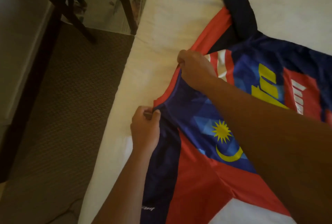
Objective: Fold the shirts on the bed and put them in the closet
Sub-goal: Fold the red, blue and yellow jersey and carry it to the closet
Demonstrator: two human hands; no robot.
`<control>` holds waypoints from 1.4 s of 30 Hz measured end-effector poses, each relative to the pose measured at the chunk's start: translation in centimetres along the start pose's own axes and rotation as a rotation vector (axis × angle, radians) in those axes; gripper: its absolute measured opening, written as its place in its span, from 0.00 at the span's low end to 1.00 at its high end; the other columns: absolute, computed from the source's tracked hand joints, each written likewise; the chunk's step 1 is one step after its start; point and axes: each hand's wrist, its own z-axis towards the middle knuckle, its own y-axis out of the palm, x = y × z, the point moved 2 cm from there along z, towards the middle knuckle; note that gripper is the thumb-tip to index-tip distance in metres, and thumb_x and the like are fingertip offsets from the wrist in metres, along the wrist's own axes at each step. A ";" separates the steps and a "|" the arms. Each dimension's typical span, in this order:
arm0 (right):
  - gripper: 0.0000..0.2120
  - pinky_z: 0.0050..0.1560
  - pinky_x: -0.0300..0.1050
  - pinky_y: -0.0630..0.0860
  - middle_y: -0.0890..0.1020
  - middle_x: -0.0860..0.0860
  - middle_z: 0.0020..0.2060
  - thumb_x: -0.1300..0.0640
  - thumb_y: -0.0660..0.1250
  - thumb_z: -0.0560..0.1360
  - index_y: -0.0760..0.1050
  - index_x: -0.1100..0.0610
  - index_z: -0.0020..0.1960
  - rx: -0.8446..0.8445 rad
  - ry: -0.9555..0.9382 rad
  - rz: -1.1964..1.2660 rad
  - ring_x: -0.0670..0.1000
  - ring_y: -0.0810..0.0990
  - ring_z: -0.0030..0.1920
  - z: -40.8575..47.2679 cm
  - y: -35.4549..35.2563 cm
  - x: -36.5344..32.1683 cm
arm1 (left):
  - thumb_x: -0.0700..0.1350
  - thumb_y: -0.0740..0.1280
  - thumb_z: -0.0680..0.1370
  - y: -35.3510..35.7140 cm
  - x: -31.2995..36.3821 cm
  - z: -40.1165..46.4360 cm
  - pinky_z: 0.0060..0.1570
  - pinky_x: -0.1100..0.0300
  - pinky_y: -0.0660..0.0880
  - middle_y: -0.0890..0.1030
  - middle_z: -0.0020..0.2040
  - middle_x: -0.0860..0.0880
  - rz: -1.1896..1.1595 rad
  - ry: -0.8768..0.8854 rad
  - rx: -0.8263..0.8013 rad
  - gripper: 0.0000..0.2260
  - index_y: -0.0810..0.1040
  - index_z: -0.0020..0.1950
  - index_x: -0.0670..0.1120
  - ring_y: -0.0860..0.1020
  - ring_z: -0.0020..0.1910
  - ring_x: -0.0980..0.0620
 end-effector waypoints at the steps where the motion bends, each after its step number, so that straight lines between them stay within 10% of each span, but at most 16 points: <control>1: 0.13 0.42 0.46 0.73 0.80 0.52 0.51 0.66 0.58 0.80 0.77 0.56 0.59 -0.008 0.022 0.076 0.55 0.78 0.48 -0.2 0.1 0.1 | 0.47 0.71 0.76 -0.3 -0.5 -0.3 0.49 0.40 0.80 0.79 0.36 0.53 -0.027 -0.040 0.017 0.03 0.78 0.44 0.52 0.80 0.40 0.48; 9: 0.16 0.51 0.37 0.66 0.80 0.52 0.59 0.61 0.65 0.79 0.75 0.57 0.67 0.001 0.127 0.336 0.50 0.77 0.55 -5.5 -0.2 0.7 | 0.61 0.73 0.64 -1.4 -0.5 -1.4 0.49 0.47 0.81 0.84 0.39 0.50 0.130 -0.076 -0.226 0.17 0.81 0.42 0.48 0.83 0.43 0.46; 17: 0.03 0.46 0.49 0.66 0.78 0.55 0.44 0.60 0.68 0.75 0.76 0.57 0.42 0.111 0.408 0.299 0.62 0.77 0.49 -24.7 2.6 3.2 | 0.59 0.68 0.79 -4.0 -3.0 -6.0 0.57 0.44 0.77 0.83 0.42 0.46 0.209 -0.099 -0.099 0.17 0.81 0.42 0.45 0.81 0.46 0.43; 25: 0.18 0.43 0.49 0.74 0.83 0.55 0.41 0.41 0.65 0.77 0.78 0.56 0.42 -0.257 0.937 0.472 0.61 0.81 0.45 -40.4 6.8 -0.1 | 0.59 0.72 0.76 -6.7 -8.2 -13.9 0.38 0.56 0.71 0.80 0.39 0.51 0.541 -0.087 -0.222 0.14 0.76 0.43 0.50 0.78 0.39 0.51; 33: 0.08 0.38 0.54 0.81 0.85 0.61 0.36 0.62 0.65 0.71 0.78 0.67 0.47 -0.476 0.901 0.834 0.60 0.84 0.35 -41.4 7.8 -0.9 | 0.45 0.69 0.81 -10.1 -13.2 -17.2 0.50 0.46 0.78 0.81 0.44 0.42 0.302 -0.242 -0.114 0.06 0.79 0.47 0.43 0.81 0.47 0.41; 42: 0.02 0.36 0.46 0.75 0.84 0.54 0.39 0.57 0.68 0.75 0.78 0.56 0.44 -0.427 0.666 0.577 0.54 0.81 0.37 -44.5 5.5 5.9 | 0.42 0.68 0.78 -8.0 -11.7 -20.8 0.46 0.47 0.71 0.73 0.51 0.41 0.772 -0.084 0.184 0.11 0.76 0.59 0.40 0.74 0.49 0.39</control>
